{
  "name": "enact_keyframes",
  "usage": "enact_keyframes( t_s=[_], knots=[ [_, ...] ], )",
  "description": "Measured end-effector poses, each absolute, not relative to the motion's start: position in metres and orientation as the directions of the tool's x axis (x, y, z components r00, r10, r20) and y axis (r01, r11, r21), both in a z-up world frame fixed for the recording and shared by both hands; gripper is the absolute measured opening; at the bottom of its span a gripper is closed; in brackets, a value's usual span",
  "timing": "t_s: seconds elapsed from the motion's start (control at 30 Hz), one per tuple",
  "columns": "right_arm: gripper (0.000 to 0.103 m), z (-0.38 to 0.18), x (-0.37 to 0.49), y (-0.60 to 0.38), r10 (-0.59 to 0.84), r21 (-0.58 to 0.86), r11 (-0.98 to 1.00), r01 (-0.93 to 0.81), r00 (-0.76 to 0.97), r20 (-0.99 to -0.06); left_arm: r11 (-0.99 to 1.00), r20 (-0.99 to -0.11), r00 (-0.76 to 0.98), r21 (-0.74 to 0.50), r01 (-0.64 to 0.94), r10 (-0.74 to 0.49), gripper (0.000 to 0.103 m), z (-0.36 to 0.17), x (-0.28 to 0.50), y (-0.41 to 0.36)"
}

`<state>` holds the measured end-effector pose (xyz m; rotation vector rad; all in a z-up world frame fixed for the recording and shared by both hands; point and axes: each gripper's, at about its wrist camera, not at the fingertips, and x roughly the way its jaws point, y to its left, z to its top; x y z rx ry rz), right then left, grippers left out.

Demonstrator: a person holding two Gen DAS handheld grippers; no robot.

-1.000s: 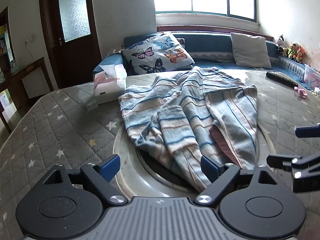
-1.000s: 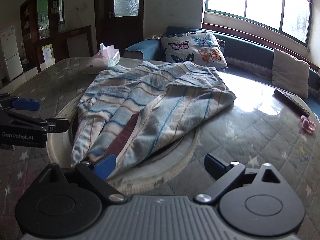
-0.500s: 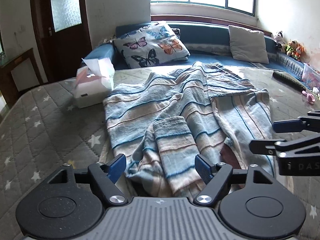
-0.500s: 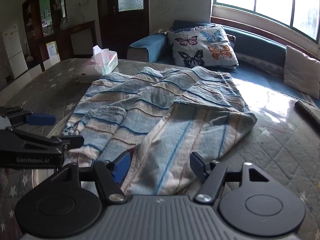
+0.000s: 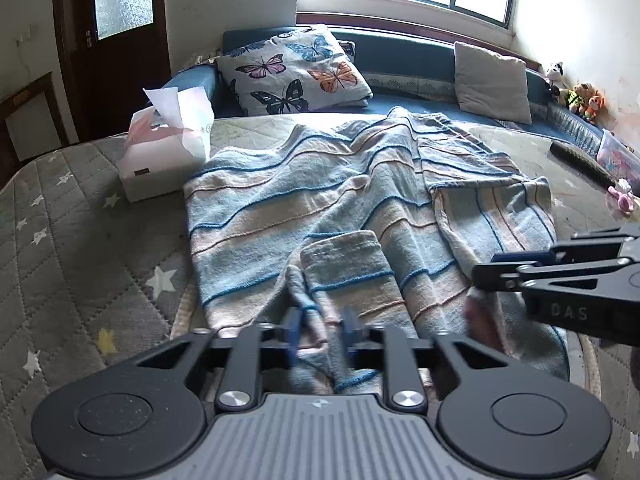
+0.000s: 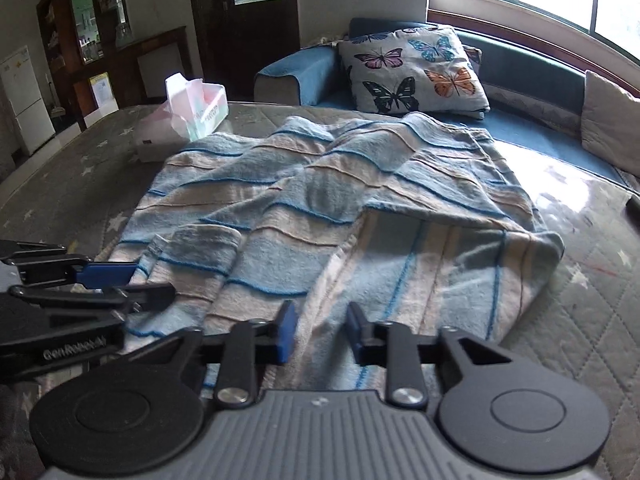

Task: Fold clothes
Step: 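Grasp the shirt edge with the left gripper while the right gripper grasps another edge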

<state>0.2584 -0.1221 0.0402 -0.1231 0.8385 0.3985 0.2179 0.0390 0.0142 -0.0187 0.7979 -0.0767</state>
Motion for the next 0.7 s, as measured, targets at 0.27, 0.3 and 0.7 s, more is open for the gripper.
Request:
enact_keyframes(
  t_s=[0.27, 0.3, 0.7],
  knots=[
    [0.0, 0.053, 0.241, -0.148, 0.284, 0.053, 0.932, -0.358, 0.634, -0.719, 0.995, -0.687, 0.721, -0.094, 0.032, -0.088, 0.01, 0.024, 0.204, 0.05],
    [0.0, 0.056, 0.239, -0.152, 0.289, 0.064, 0.933, -0.354, 0.633, -0.718, 0.995, -0.686, 0.723, -0.094, 0.028, -0.085, 0.009, 0.025, 0.203, 0.05],
    [0.03, 0.04, 0.255, -0.121, 0.319, 0.081, 0.917, -0.391, 0.595, -0.738, 0.993, -0.664, 0.744, -0.115, -0.01, -0.069, 0.009, 0.037, 0.184, 0.065]
  ],
)
